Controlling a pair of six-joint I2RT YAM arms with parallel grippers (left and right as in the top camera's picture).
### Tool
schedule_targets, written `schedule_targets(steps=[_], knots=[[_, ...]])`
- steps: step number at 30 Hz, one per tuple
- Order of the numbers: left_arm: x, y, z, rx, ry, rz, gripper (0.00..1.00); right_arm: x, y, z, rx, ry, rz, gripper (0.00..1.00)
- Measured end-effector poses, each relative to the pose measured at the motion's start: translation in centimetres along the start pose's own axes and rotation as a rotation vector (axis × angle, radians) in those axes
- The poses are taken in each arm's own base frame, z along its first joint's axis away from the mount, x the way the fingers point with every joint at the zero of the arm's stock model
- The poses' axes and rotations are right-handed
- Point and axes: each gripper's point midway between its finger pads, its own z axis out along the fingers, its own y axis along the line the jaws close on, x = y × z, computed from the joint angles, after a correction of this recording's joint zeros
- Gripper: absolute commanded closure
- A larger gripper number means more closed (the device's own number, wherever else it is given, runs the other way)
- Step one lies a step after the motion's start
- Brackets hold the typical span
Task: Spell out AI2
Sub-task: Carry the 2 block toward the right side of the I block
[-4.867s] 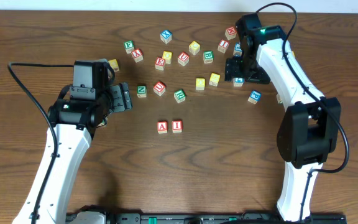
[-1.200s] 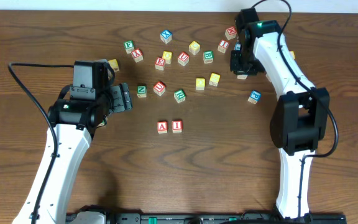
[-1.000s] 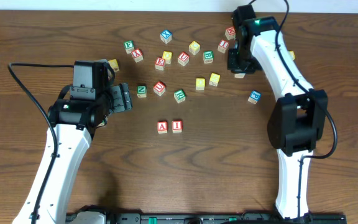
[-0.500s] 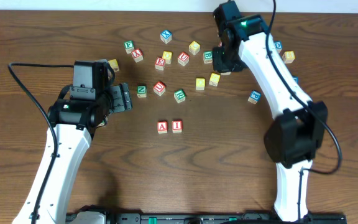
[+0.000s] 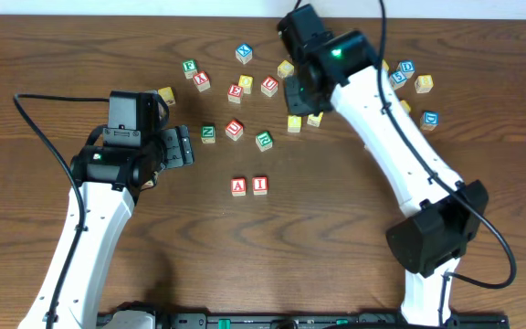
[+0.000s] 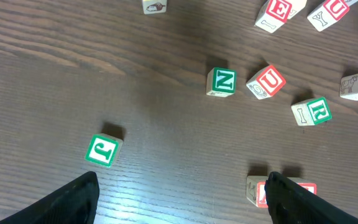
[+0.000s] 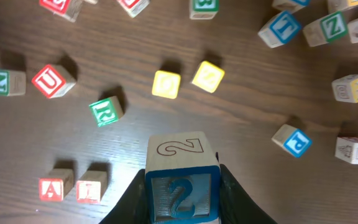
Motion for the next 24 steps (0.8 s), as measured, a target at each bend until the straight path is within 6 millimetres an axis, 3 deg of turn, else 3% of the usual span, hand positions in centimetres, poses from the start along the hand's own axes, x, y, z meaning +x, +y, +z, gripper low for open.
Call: schedule_targets(steps=[7,12,20,24], knots=[[0.0,0.0,0.0,0.000,0.000,0.000,0.16,1.6,1.8,1.3,0.004,0.027,-0.032,0.99],[0.0,0.0,0.0,0.000,0.001,0.000,0.16,3.3,1.6,2.5,0.004,0.027,-0.019,0.99],[0.0,0.0,0.0,0.000,0.000,0.000,0.16,6.9,0.5,0.4,-0.035,-0.047,0.036,0.99],[0.0,0.0,0.0,0.000,0.001,0.000,0.16,8.8,0.8,1.4,-0.036,-0.030,0.051,0.99]])
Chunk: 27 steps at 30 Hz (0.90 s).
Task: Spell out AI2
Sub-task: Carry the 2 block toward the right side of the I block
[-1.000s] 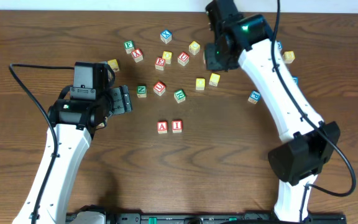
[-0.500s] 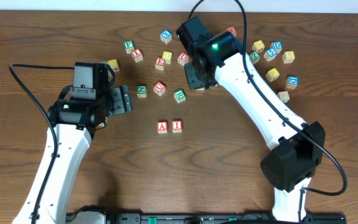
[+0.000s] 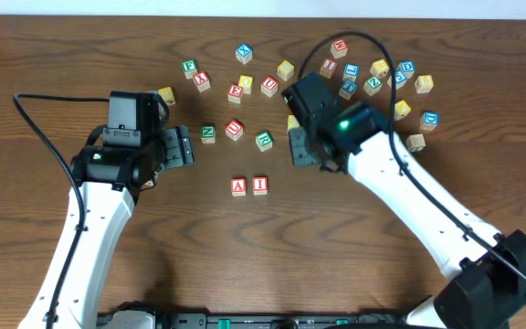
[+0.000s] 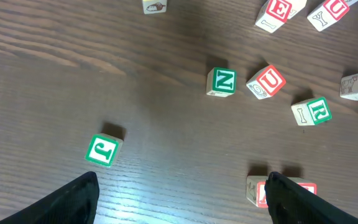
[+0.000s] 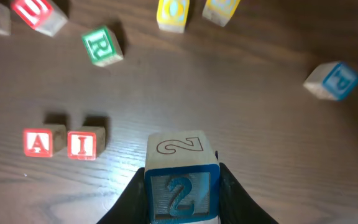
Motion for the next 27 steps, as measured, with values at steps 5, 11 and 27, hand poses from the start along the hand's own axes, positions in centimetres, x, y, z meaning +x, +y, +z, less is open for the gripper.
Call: schedule_targets(steps=[5,11,27], knots=[[0.0,0.0,0.0,0.000,-0.001,0.000,0.16,2.7,1.1,2.0,0.003,0.042,-0.012,0.99],[0.0,0.0,0.0,0.000,0.000,0.000,0.16,3.9,2.5,3.0,-0.016,0.035,-0.018,0.99],[0.0,0.0,0.0,0.000,0.000,0.000,0.16,6.0,2.3,6.0,-0.017,0.038,0.001,0.99]])
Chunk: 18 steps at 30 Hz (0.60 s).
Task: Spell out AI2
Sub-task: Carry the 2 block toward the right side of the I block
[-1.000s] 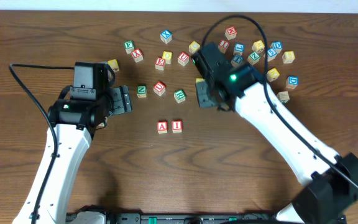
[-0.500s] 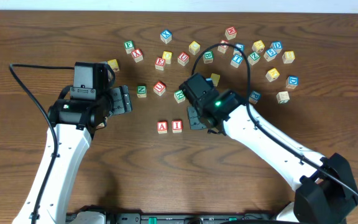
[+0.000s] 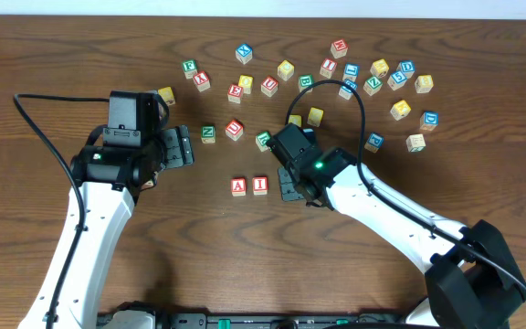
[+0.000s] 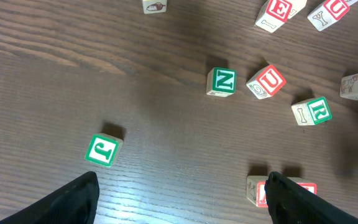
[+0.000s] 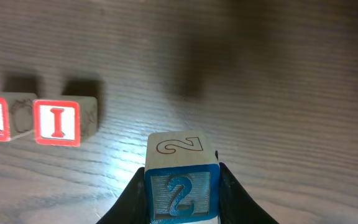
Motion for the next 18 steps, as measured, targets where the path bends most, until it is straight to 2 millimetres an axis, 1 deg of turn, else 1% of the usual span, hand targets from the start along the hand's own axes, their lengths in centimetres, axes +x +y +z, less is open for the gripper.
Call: schedule_targets(steps=[8,18], knots=[[0.0,0.0,0.0,0.000,0.000,0.000,0.16,-0.2,2.1,-0.1,-0.045,-0.045,-0.026,0.99],[0.0,0.0,0.0,0.000,0.000,0.000,0.16,0.1,1.9,0.4,-0.042,-0.048,-0.006,0.99]])
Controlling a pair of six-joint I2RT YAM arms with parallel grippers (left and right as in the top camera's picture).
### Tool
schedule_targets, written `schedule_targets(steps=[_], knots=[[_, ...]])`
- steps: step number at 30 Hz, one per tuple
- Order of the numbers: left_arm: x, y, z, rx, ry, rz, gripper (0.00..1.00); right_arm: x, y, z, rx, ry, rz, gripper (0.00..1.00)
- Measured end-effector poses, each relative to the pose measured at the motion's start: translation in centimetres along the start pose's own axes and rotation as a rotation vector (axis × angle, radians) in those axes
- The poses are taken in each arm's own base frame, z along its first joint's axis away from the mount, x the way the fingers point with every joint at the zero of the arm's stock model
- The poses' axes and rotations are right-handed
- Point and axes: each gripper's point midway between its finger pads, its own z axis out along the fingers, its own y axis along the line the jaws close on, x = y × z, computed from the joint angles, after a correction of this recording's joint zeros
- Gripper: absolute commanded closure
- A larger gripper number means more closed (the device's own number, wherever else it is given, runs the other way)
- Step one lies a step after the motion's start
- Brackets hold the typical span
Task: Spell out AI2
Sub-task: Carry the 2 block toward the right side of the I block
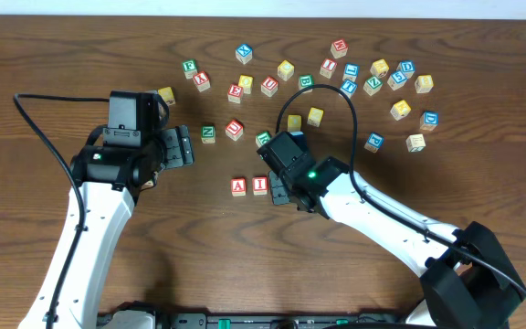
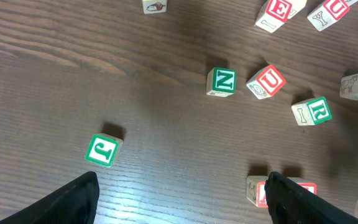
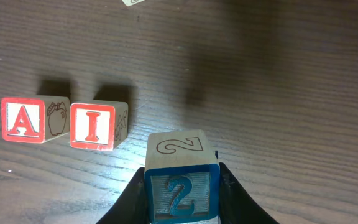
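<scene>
The red A block and red I block sit side by side on the table; the right wrist view shows them as A block and I block. My right gripper is shut on the blue 2 block, just right of and nearer than the I. From overhead the right gripper hides the 2 block. My left gripper is open over bare table, left of the row, with the A block partly behind its right finger.
Loose letter blocks lie scattered across the far half of the table, such as a green N, red U and green R. A green J block lies near the left gripper. A black cable loops at the left.
My right gripper, holding the 2 block, has shifted a little left, closer to the I block. The left arm has not moved.
My right gripper held the 2 block over the scattered blocks at the back. It was then nearer, above the yellow blocks, then low to the right of the A and I pair. It now stands close beside the I. The left gripper stayed open and still.
</scene>
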Motion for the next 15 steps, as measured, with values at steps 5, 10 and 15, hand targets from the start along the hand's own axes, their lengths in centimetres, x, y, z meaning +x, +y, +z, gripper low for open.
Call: schedule_targets(steps=[5,10,15], knots=[[0.00,-0.01,-0.01,0.000,0.000,0.000,0.16,-0.06,-0.14,0.20,0.006,-0.011,0.003,0.99],[0.00,-0.01,-0.01,0.000,0.000,0.000,0.16,0.06,-0.25,0.46,0.008,-0.015,0.003,0.99],[0.00,-0.01,-0.01,0.000,0.000,0.000,0.16,0.08,-0.26,0.53,0.007,-0.017,0.004,0.99]])
